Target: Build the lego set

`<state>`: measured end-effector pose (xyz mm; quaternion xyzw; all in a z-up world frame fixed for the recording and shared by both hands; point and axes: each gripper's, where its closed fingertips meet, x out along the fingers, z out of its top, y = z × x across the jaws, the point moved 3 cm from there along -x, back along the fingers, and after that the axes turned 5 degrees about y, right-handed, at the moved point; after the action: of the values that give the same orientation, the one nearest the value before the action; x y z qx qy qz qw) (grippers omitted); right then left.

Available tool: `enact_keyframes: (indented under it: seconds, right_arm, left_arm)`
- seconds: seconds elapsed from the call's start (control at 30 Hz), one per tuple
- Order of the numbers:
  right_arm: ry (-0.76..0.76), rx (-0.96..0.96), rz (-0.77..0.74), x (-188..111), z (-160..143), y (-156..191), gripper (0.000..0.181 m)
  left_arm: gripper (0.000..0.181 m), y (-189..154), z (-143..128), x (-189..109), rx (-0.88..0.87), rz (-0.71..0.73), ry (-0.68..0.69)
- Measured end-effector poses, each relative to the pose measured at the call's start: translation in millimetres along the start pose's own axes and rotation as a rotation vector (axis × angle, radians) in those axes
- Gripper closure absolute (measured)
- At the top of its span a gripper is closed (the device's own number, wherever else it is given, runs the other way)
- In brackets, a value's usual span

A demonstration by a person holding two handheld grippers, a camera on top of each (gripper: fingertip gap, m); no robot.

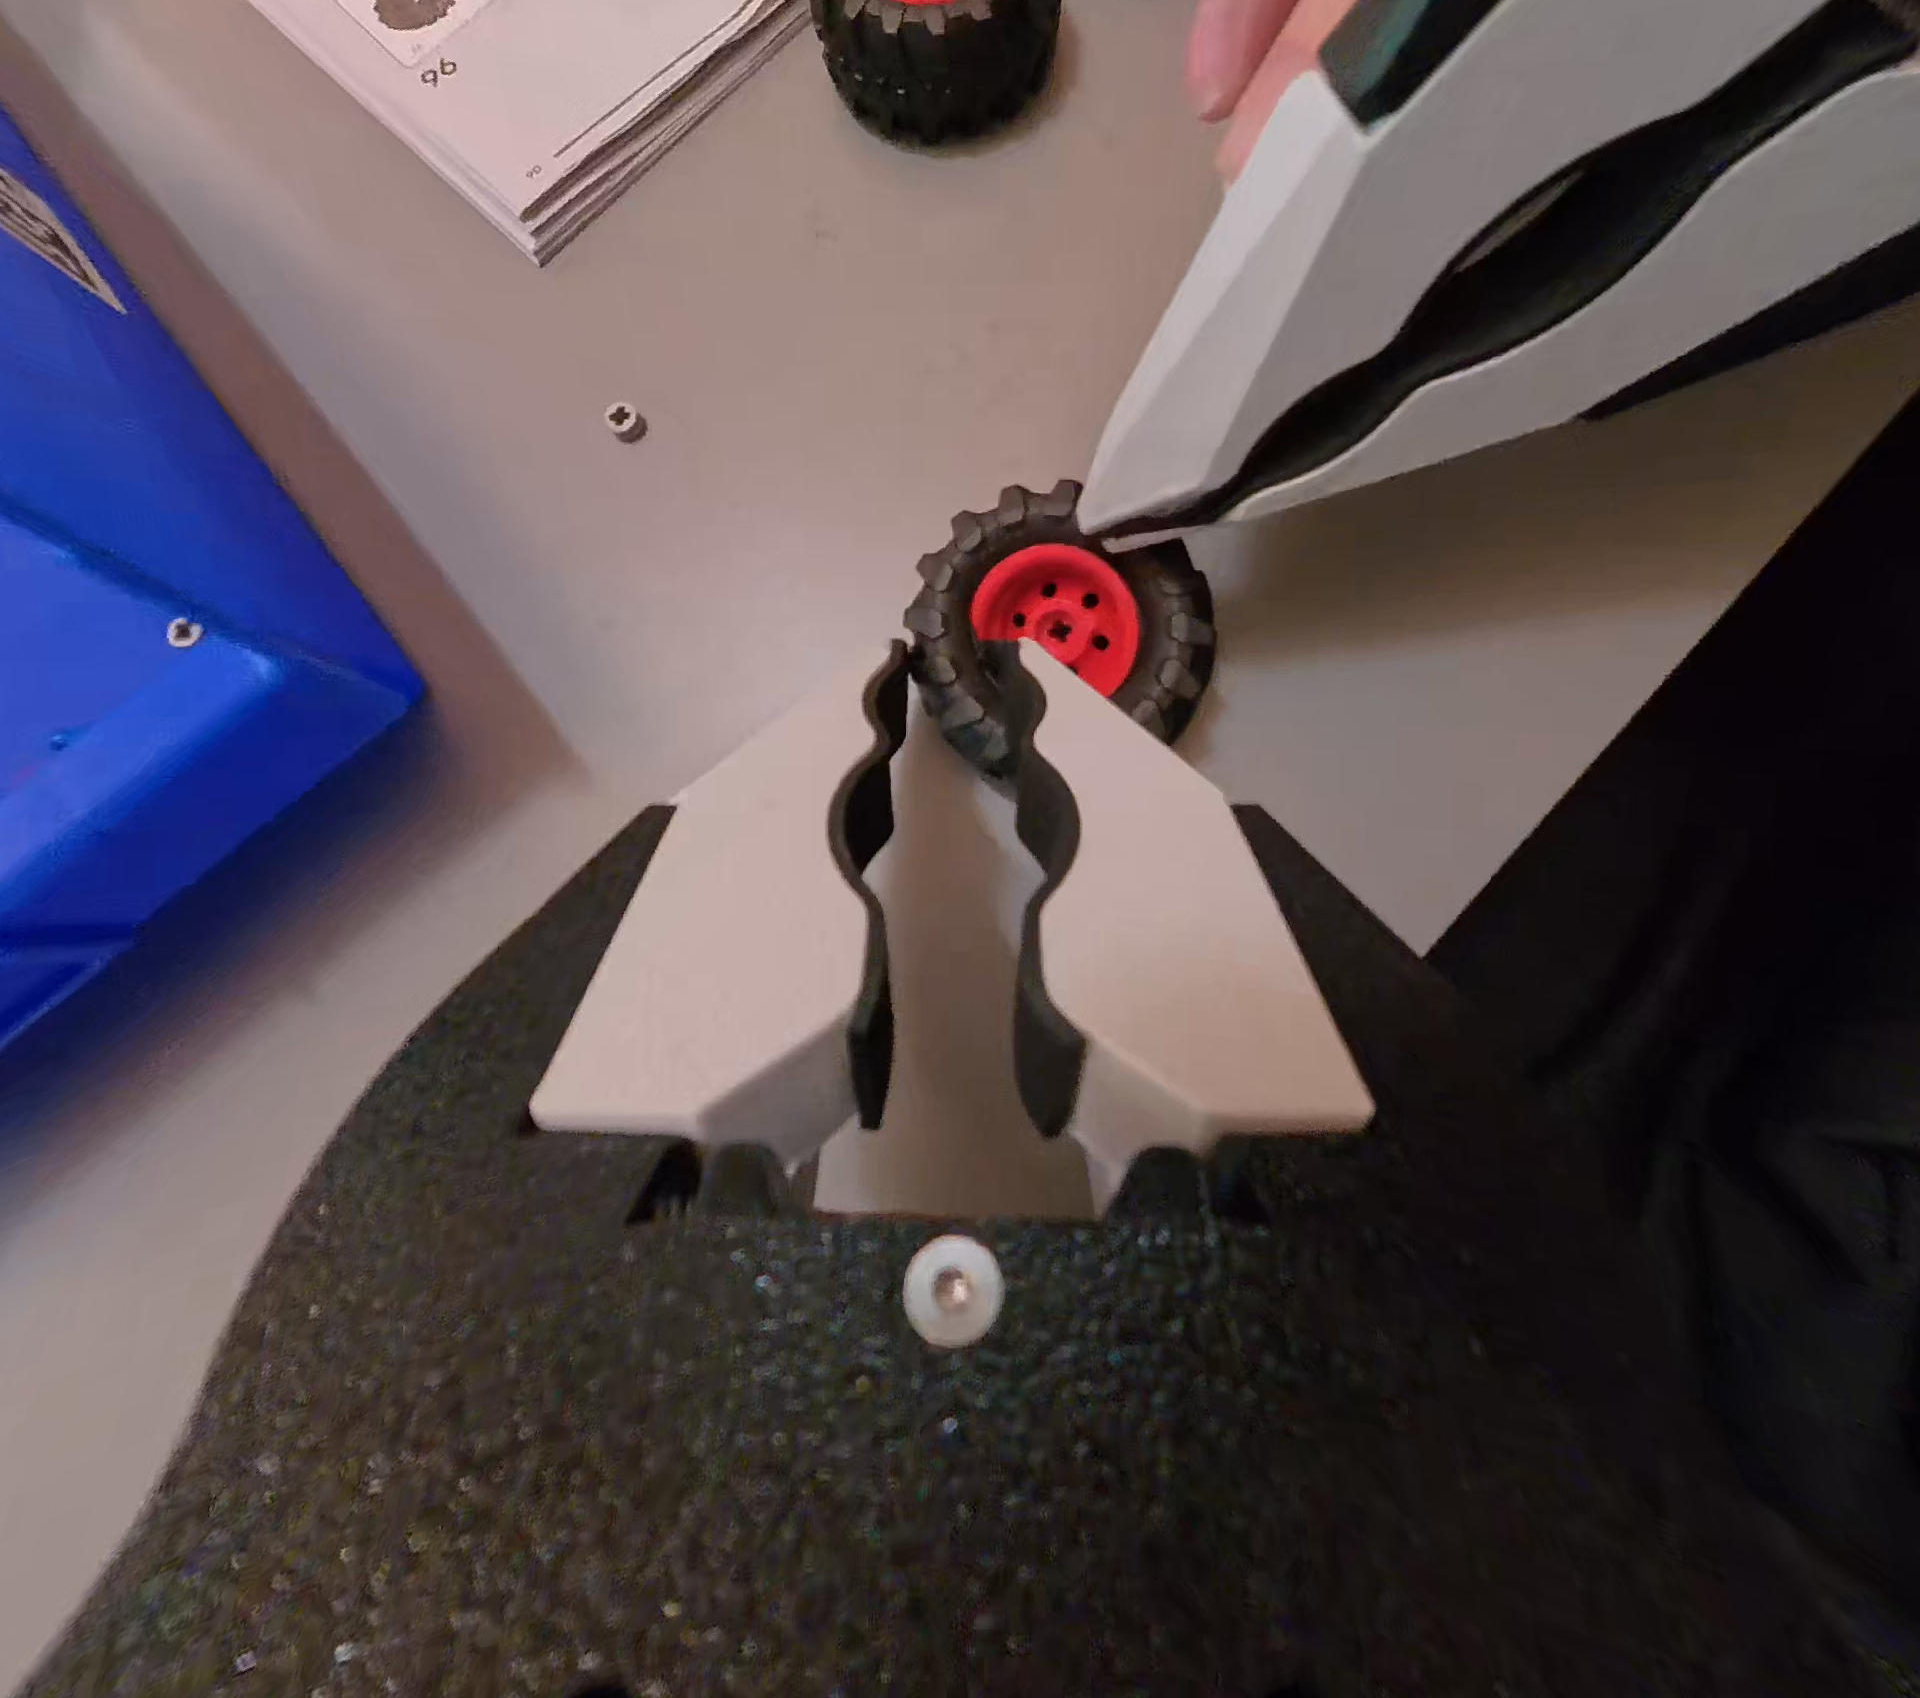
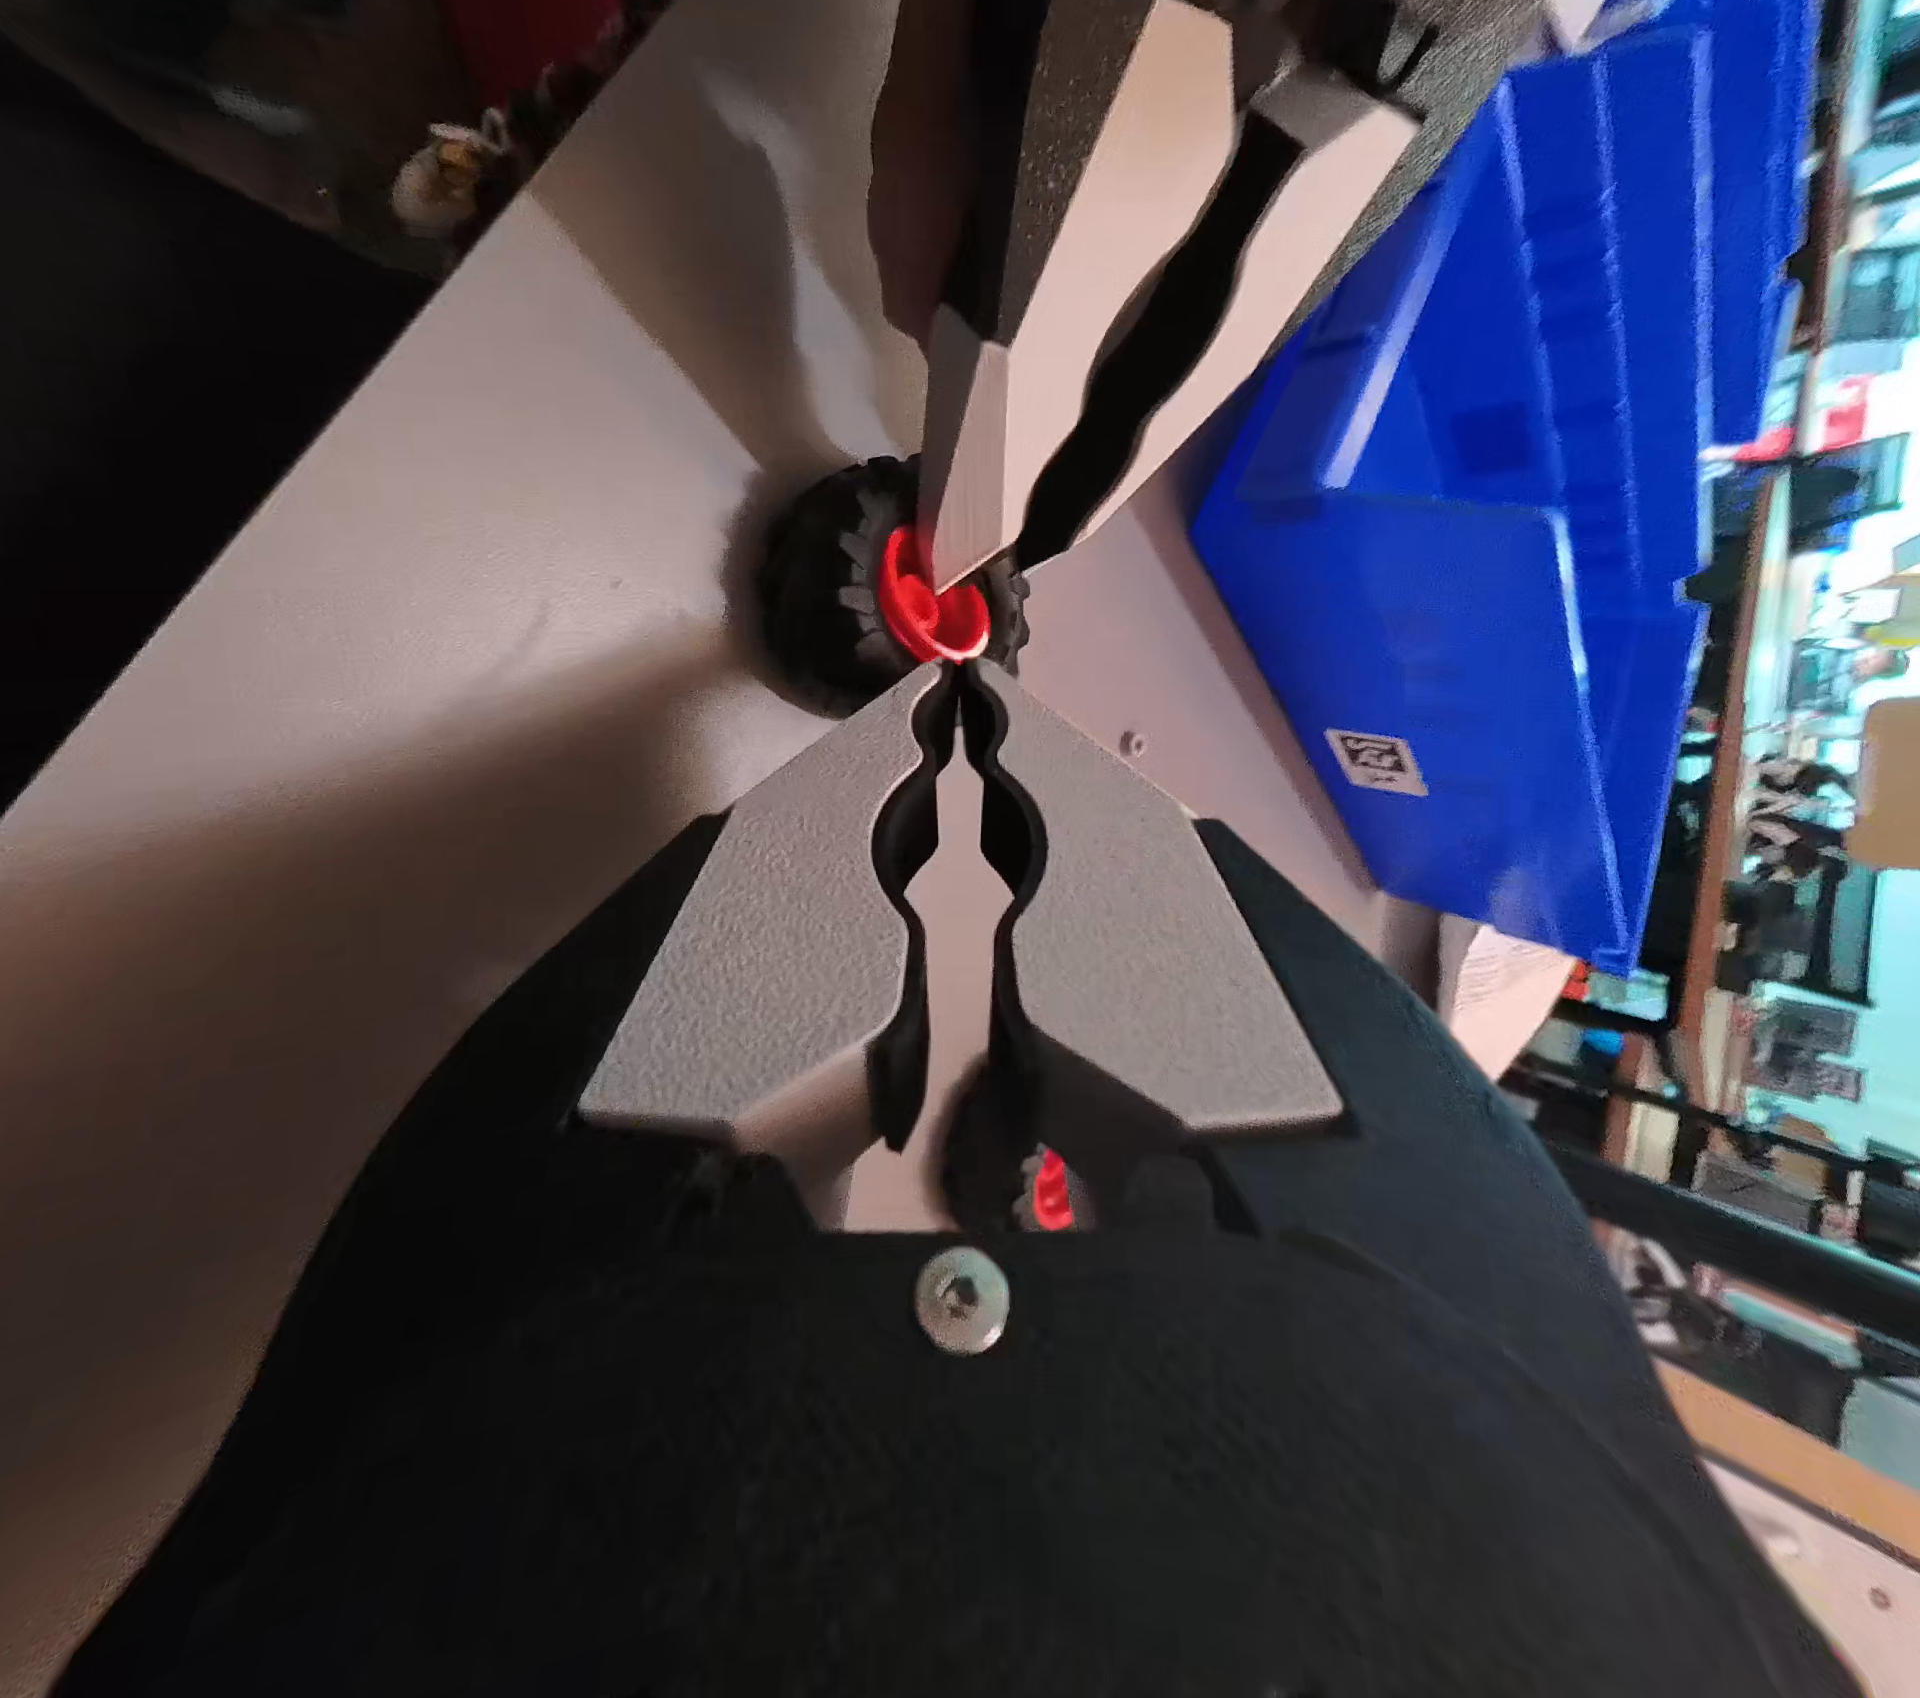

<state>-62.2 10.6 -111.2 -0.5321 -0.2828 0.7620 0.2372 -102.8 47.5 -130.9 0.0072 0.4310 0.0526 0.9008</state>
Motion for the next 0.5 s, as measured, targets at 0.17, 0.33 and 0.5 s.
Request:
enact_keyframes:
  seconds: [0.17,0.33,0.5]
  right_arm:
    - [-0.06,-0.057,-0.013,0.7,-0.9,5.3,0.181]
    - [-0.075,-0.077,-0.05,-6.6,8.5,-3.8,0.162]
    - [-0.055,-0.094,0.089,1.0,6.9,6.9,0.177]
  left_arm:
    - [0.166,0.7,0.0,0.2,0.022,-0.056,-0.036]
    - [0.166,0.4,0.9,-1.3,0.075,-0.047,-0.032]
    - [0.163,-0.2,2.7,-3.1,0.085,-0.03,-0.03]
